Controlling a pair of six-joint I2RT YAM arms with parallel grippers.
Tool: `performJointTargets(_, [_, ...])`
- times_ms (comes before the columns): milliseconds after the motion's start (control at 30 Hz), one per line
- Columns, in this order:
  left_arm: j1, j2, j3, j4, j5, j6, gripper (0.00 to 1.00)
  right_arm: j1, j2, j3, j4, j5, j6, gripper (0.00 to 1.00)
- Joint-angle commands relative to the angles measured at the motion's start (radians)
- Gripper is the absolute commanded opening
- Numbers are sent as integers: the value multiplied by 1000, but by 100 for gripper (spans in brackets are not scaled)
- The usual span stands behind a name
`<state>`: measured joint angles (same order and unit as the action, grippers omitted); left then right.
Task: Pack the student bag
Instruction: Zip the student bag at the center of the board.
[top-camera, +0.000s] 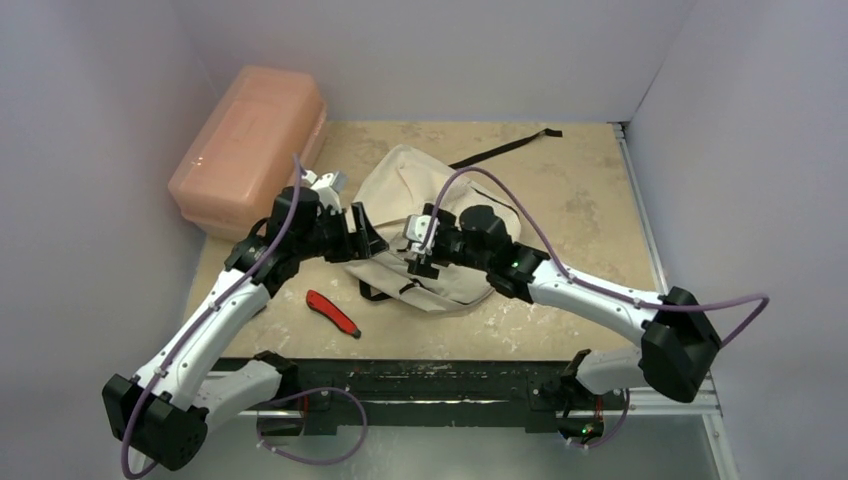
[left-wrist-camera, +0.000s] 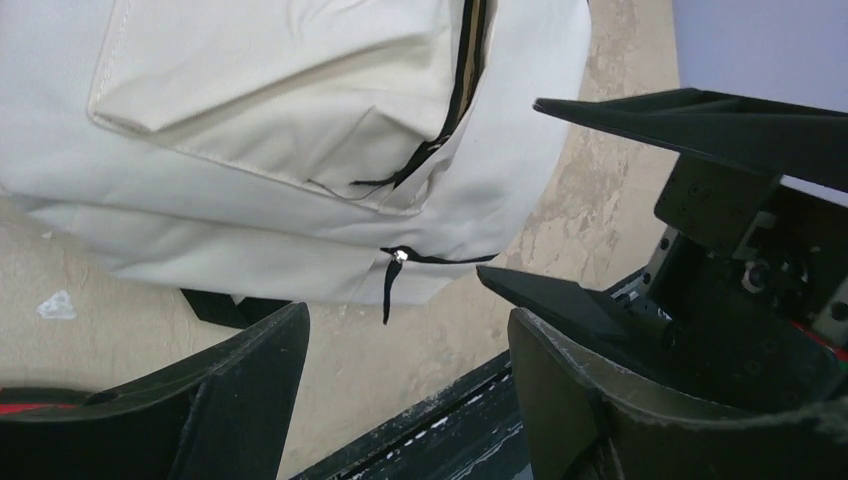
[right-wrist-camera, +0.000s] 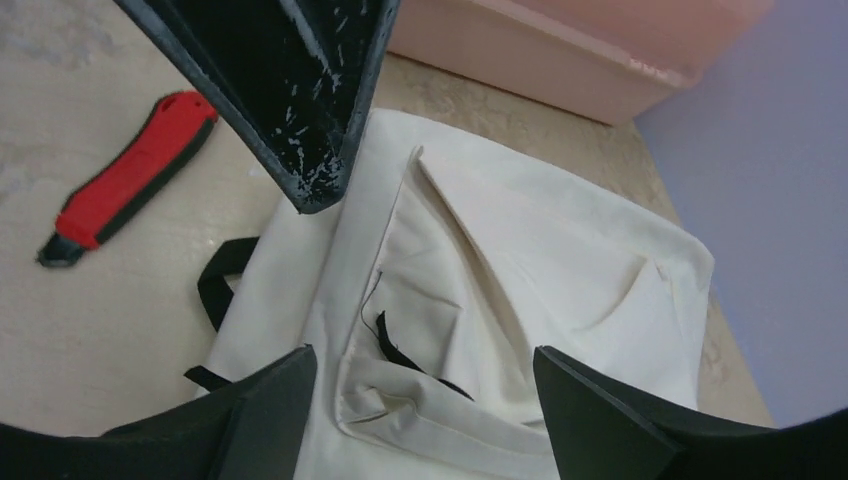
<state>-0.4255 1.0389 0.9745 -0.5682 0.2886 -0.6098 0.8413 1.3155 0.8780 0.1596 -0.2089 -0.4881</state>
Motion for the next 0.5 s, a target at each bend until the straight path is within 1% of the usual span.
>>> performJointTargets(0, [5,-93,-87,74,-8,-64,72,10,104,104,-109,-13,-269,77])
performJointTargets(33, [6,-106,-109,90,-3,-70,72,11,129,128,-137,-3,-283,70])
performJointTargets(67, [6,-117,-127,102,1,-73,72,11,154,150,-154,5,-293,64])
performJointTargets(100, [5,-124,-140,106,5,-72,72,12,174,166,-179,9,-301,62])
performJointTargets(367, [7,-152,-188,103,30,-40,72,12,271,213,-196,-34,-312,54])
performJointTargets(467, [7,-153,-203,106,42,-33,72,12,295,227,-203,-33,-315,45])
